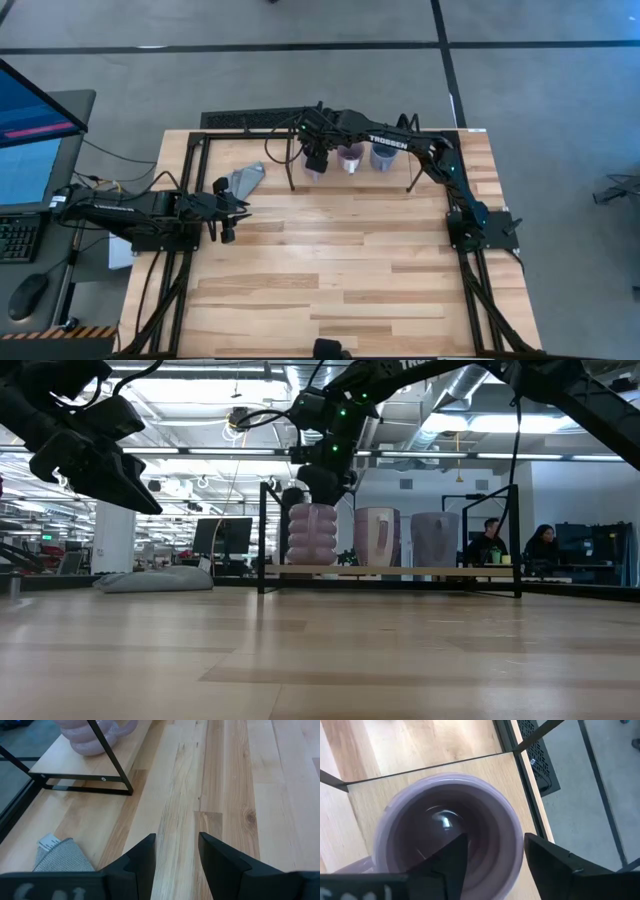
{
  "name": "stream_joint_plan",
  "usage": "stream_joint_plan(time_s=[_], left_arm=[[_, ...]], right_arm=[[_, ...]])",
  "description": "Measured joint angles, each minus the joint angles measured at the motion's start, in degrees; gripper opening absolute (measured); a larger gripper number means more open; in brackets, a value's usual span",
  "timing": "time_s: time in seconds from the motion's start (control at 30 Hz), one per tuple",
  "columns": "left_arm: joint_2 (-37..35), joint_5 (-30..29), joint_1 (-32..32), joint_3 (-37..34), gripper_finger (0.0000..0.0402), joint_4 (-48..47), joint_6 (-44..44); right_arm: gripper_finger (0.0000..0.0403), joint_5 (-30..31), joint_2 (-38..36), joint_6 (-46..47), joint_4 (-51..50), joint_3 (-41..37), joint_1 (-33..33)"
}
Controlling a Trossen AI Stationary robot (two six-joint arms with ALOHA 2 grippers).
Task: Stack small to large cups/mugs on shelf
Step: Return to Home Position
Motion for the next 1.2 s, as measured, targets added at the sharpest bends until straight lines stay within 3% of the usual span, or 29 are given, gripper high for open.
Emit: stream_joint_plan(time_s=[0.33,0.7,0.87,1.2], left_arm=[[0.0,0.0,0.0,0.0,0.0139,0.0,0.0],[0.0,0.0,0.0,0.0,0.0139,0.0,0.0],[0.0,0.0,0.0,0.0,0.0139,0.1,0.0],[0.0,0.0,0.0,0.0,0.0139,0.4,-0.1]], right_arm=[[0.0223,0.2,0.0,-0.6,-2.2,3.4,0.1],[0.0224,0.6,0.0,-0.6,-9.3,14.0,0.4],[0.0224,4.7,-4.2,-0.6,-11.4,13.3,1.3],[0.0222,4.2,-15.9,1.4,-16.5,13.3,2.8]])
